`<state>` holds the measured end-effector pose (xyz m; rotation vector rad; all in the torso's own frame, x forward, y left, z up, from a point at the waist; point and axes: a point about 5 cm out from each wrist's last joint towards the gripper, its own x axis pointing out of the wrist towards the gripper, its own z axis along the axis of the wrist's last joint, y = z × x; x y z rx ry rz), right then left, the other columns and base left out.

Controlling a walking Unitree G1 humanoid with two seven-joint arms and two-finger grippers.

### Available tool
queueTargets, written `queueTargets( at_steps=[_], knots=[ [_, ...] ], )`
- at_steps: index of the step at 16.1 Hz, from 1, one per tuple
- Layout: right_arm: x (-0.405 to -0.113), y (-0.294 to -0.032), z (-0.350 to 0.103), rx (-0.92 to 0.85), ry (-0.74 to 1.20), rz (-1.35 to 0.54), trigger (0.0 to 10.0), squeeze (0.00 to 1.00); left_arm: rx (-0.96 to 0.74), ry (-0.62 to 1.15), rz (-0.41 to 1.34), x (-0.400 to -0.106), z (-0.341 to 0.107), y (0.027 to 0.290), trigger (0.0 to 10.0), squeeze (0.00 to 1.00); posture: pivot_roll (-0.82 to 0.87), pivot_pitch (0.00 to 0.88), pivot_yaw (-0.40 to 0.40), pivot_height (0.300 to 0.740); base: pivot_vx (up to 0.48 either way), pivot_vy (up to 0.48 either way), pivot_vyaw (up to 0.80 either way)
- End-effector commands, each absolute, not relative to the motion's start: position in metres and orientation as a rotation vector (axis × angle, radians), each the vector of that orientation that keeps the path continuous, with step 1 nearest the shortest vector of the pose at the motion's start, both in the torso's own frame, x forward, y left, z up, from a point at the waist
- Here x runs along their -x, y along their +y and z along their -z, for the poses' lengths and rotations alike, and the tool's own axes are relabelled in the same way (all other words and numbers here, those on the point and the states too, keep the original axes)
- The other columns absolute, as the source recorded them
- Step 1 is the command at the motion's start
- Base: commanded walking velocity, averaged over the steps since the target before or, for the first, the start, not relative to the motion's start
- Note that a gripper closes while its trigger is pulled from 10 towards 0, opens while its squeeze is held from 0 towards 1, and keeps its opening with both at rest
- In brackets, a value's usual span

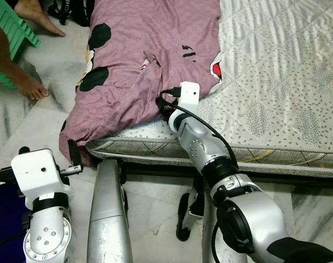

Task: Clean up the room

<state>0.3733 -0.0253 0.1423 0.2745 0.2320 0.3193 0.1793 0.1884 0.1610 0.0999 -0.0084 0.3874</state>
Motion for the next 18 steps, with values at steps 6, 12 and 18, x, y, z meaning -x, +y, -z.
queueTargets(
  at_steps=[6, 12, 18],
  knots=[
    [-0.357, -0.045, -0.099, -0.155, 0.338, -0.197, 0.0, 0.00, -0.104, 0.020, -0.400, -0.188, -0.152, 0.195, 10.0, 0.00, 0.24, 0.286, -0.035, 0.554, 0.000, 0.000, 0.00],
    [-0.358, -0.085, -0.096, -0.086, 0.357, -0.127, 0.0, 0.00, -0.106, 0.003, -0.396, -0.195, -0.152, 0.196, 10.0, 0.00, 0.22, 0.247, -0.043, 0.554, 0.000, 0.000, 0.00],
    [-0.345, -0.144, -0.102, 0.010, 0.362, -0.063, 10.0, 1.00, -0.095, -0.003, -0.387, -0.201, -0.148, 0.195, 10.0, 0.00, 0.16, 0.223, -0.046, 0.554, 0.000, 0.000, 0.00]
  ],
)
